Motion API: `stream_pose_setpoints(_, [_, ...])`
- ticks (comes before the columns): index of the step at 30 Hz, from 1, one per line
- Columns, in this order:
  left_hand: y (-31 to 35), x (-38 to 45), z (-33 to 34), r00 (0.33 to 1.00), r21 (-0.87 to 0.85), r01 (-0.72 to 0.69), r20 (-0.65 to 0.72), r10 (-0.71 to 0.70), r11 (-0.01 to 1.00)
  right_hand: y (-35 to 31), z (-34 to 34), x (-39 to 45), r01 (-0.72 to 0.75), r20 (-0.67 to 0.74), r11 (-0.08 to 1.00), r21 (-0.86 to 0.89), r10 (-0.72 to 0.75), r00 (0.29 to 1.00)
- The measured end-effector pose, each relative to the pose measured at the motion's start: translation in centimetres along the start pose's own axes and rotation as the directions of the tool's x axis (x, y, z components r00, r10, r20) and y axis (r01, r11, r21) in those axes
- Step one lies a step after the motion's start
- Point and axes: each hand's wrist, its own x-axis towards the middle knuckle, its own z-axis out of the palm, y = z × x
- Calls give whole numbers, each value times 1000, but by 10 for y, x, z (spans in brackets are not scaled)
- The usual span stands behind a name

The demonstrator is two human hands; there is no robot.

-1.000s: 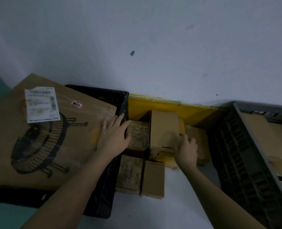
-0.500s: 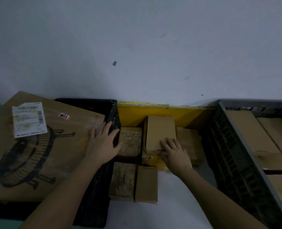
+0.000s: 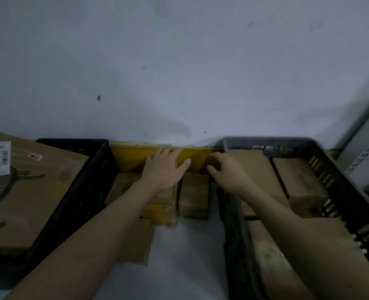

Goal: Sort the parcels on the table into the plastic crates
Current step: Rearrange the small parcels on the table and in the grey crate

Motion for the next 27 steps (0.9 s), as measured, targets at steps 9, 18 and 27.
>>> stream_pose_setpoints(9, [116, -11, 21, 999, -76, -38, -1, 38, 996, 96, -98, -39, -122, -87, 992, 35, 125, 988])
stream_pose_setpoints(18, [183, -29, 80, 996, -120, -81, 19, 84, 989, 142, -89, -63, -276, -18, 952, 135, 281, 959])
stream_pose_setpoints(27, [208, -53, 108, 967, -121, -257, -29, 255, 959, 170, -49, -68, -490, 132, 836, 249, 471, 872])
